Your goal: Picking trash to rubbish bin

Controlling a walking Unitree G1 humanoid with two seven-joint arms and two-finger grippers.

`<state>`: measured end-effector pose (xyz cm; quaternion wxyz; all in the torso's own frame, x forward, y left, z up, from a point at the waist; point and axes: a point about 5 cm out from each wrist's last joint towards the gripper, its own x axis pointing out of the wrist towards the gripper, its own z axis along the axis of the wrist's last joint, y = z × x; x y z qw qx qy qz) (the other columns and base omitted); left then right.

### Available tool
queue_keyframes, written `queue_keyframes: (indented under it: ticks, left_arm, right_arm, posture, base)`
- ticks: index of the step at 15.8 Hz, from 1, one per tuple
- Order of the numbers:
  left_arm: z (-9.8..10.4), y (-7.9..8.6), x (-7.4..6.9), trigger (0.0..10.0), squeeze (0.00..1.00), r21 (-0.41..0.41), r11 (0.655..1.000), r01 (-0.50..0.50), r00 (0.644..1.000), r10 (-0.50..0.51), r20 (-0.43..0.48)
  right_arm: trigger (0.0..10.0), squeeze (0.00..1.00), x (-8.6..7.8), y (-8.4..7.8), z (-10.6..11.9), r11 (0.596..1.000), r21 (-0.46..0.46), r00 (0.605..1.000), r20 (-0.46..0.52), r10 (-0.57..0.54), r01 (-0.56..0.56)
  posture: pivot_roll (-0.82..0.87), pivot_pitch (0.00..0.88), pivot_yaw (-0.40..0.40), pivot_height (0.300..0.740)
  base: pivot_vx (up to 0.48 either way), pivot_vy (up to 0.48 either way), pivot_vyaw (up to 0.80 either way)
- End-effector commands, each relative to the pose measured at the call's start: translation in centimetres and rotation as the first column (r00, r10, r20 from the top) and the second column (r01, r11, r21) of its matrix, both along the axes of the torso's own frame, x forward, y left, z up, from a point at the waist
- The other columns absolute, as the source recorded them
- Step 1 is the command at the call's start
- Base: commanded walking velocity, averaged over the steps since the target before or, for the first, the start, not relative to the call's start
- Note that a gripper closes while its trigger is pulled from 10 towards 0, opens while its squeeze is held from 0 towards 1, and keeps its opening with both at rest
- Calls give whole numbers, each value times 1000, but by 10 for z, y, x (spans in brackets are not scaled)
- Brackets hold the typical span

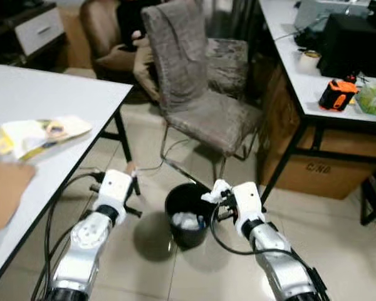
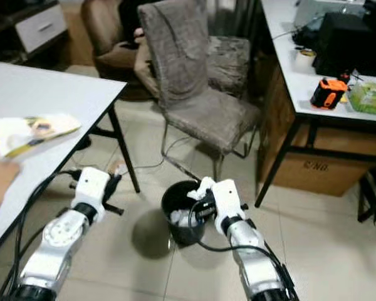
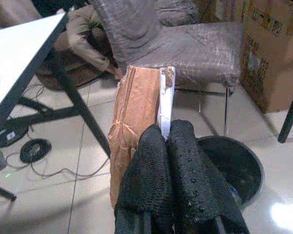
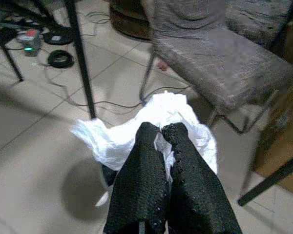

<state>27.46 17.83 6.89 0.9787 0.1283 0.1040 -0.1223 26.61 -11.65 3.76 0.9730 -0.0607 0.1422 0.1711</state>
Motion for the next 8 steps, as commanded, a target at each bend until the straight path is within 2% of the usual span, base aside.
queue_keyframes:
  ticks: [1,8]
  left_arm:
    - [1,-9,0,10000,0,-13,1000,24,1000,-24,4]
    - [0,-8,-1,10000,0,-15,1000,24,1000,-24,-1]
  right_arm:
    - [10000,0,2,-10,1,1000,-18,1000,8,-21,21]
    - [10000,0,1,-8,-1,1000,-21,1000,1,-6,6]
  posture:
    - [-7,30,0,740]
    - [-10,23,0,740]
  base:
    - [386,0,0]
    - [387,0,0]
